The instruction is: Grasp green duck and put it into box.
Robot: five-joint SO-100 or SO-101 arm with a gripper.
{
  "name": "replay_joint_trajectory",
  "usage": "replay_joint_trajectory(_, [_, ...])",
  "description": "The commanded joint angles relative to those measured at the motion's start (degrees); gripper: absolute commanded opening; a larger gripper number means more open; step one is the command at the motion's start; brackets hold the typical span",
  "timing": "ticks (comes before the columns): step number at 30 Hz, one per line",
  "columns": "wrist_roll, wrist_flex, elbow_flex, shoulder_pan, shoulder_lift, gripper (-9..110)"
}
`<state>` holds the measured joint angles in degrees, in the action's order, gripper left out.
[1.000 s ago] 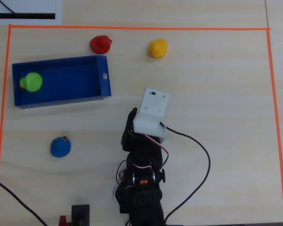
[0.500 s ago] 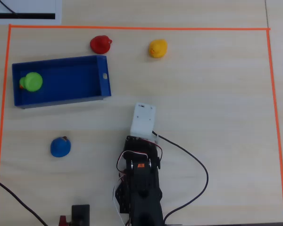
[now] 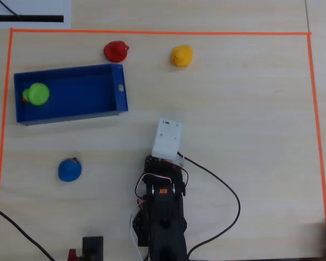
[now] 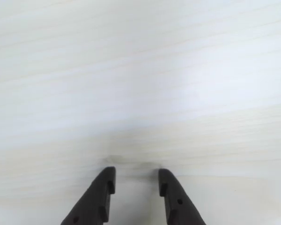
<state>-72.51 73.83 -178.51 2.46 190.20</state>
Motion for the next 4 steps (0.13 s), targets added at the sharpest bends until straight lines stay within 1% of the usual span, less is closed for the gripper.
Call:
replay_joint_trajectory(1, [0.7, 1.2, 0.3, 0.5, -0.4, 10])
replay_joint_trajectory(4, [0.7, 1.2, 0.3, 0.5, -0.4, 10])
